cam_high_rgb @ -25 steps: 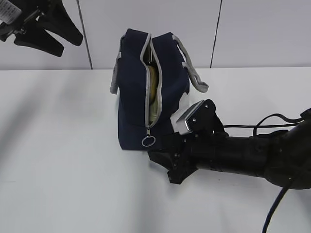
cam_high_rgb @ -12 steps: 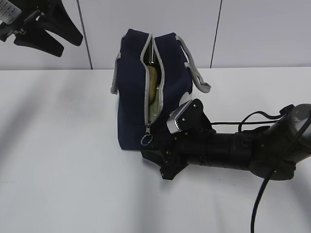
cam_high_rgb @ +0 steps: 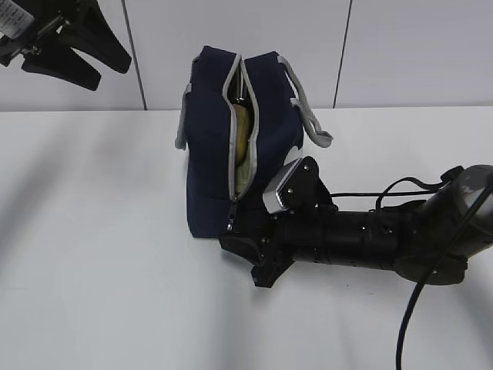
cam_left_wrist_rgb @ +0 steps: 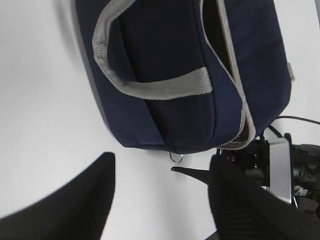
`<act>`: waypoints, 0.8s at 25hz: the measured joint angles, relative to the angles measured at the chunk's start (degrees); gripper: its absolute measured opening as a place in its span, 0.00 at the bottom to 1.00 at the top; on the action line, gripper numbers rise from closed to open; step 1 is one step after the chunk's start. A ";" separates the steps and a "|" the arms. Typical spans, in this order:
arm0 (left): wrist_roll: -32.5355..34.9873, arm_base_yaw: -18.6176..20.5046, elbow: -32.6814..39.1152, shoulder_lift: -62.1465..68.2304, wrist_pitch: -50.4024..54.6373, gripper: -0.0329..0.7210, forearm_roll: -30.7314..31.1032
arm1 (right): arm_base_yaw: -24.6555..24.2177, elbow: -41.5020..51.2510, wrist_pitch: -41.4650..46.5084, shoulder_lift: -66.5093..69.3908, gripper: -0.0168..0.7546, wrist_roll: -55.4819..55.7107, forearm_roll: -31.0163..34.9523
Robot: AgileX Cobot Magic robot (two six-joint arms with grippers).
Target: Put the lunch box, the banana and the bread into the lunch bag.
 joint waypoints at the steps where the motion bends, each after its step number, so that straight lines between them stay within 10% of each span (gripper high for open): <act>1: 0.00 0.00 0.00 0.00 0.00 0.59 0.00 | 0.00 0.00 -0.11 0.00 0.44 0.00 -0.12; 20: 0.00 0.00 0.00 0.00 0.00 0.59 0.22 | 0.00 -0.35 1.10 0.00 0.29 0.00 2.03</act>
